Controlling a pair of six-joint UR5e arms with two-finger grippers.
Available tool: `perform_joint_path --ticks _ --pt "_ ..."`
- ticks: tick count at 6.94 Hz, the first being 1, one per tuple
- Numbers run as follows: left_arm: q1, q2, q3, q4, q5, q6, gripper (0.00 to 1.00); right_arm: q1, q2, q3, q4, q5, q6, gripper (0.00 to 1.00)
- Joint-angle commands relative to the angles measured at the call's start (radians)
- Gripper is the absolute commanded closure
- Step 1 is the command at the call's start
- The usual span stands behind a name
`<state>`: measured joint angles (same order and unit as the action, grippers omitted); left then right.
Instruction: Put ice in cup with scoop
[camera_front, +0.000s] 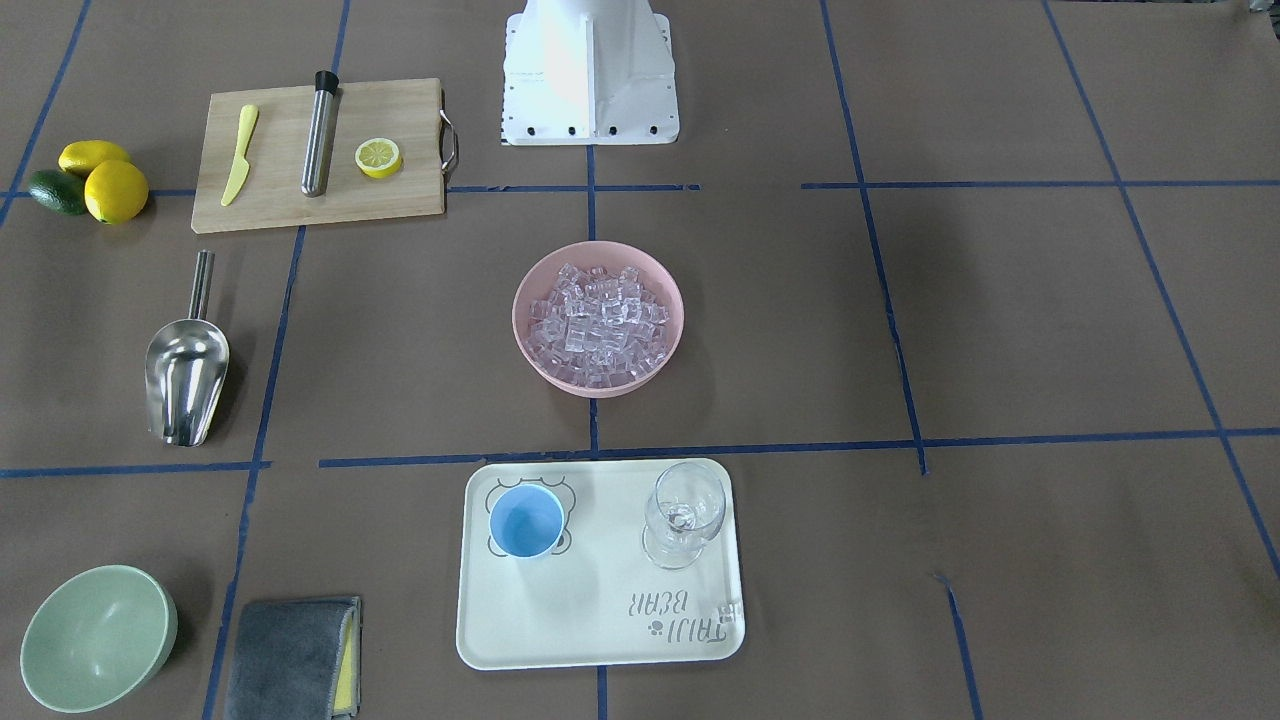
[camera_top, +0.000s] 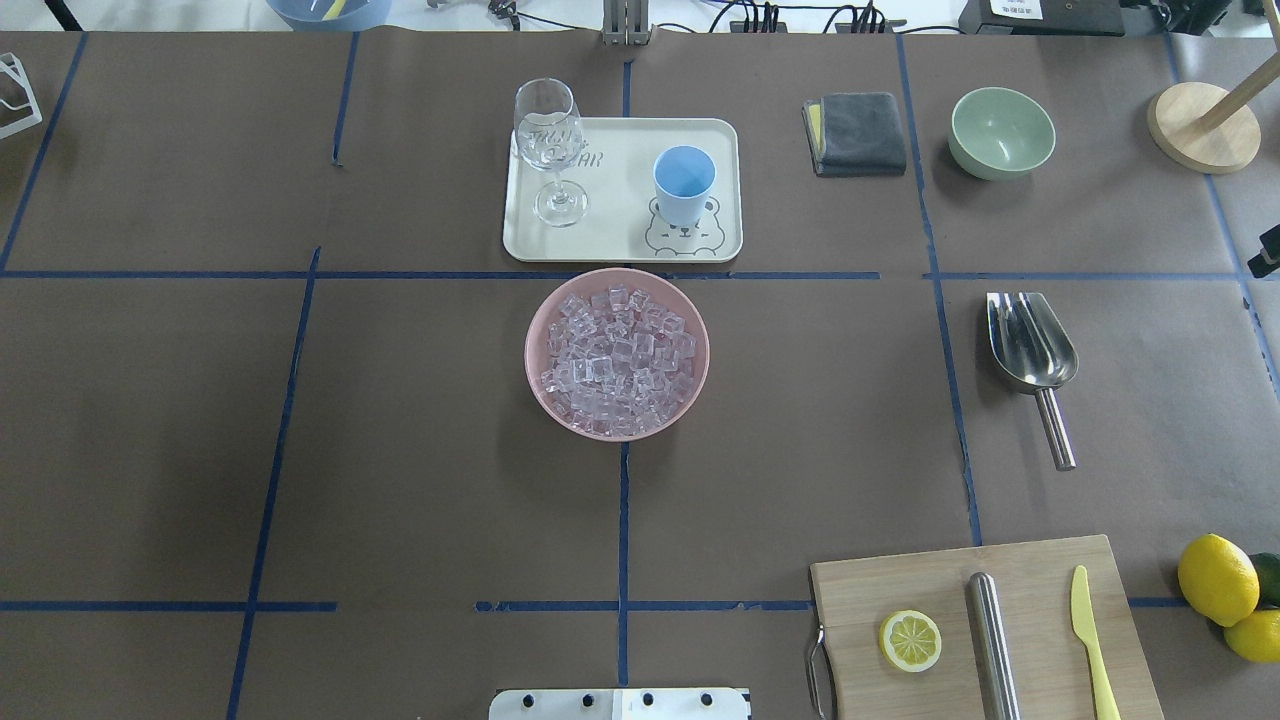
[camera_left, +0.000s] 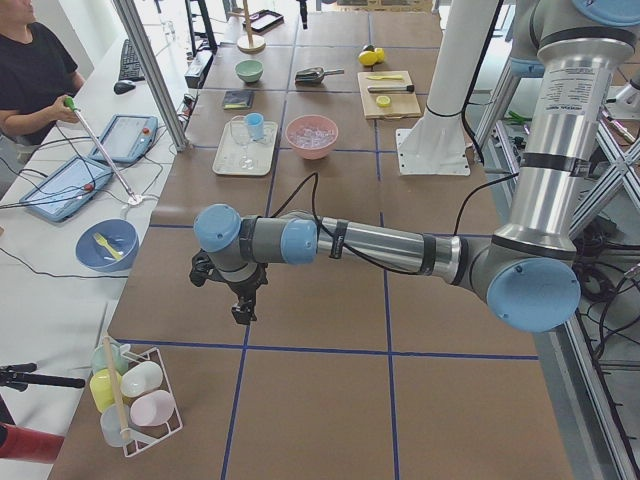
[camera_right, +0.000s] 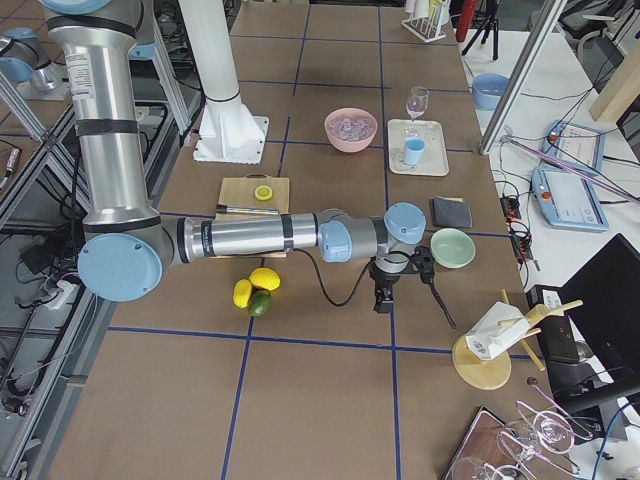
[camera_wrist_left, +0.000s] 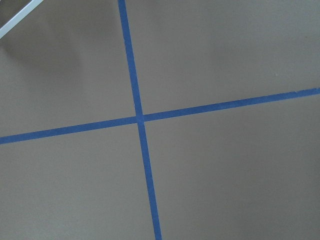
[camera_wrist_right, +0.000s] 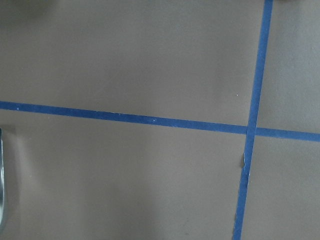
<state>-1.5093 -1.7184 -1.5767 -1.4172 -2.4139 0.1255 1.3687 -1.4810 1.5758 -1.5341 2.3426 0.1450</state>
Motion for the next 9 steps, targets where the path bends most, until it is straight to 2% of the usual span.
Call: perform_joint_path --ticks 1,2,4,6,8,9 --pt "-0.002 0.044 -0.047 -0.002 0.013 0.019 0.0 0.0 -0.002 0.004 0.003 -0.003 0.001 0.0" --pt "0.0 0.043 -0.051 -0.005 0.01 0.02 0.0 0.0 -0.004 0.01 0.005 -0.003 -0.001 0.0" --pt "0.001 0.042 -0.036 -0.047 0.002 0.006 0.0 0.006 -0.077 0.128 0.0 0.001 -0.001 0.0" --pt "0.003 0.045 -0.043 -0.057 0.001 0.017 0.0 0.01 -0.097 0.148 0.005 0.001 -0.001 0.0" --pt "0.032 0.043 -0.045 -0.177 -0.002 0.019 0.0 0.009 -0.201 0.252 0.044 0.009 0.005 0.0" --pt "0.099 0.043 -0.049 -0.274 -0.019 0.017 0.0 0.004 -0.209 0.253 0.104 0.015 0.01 0.0"
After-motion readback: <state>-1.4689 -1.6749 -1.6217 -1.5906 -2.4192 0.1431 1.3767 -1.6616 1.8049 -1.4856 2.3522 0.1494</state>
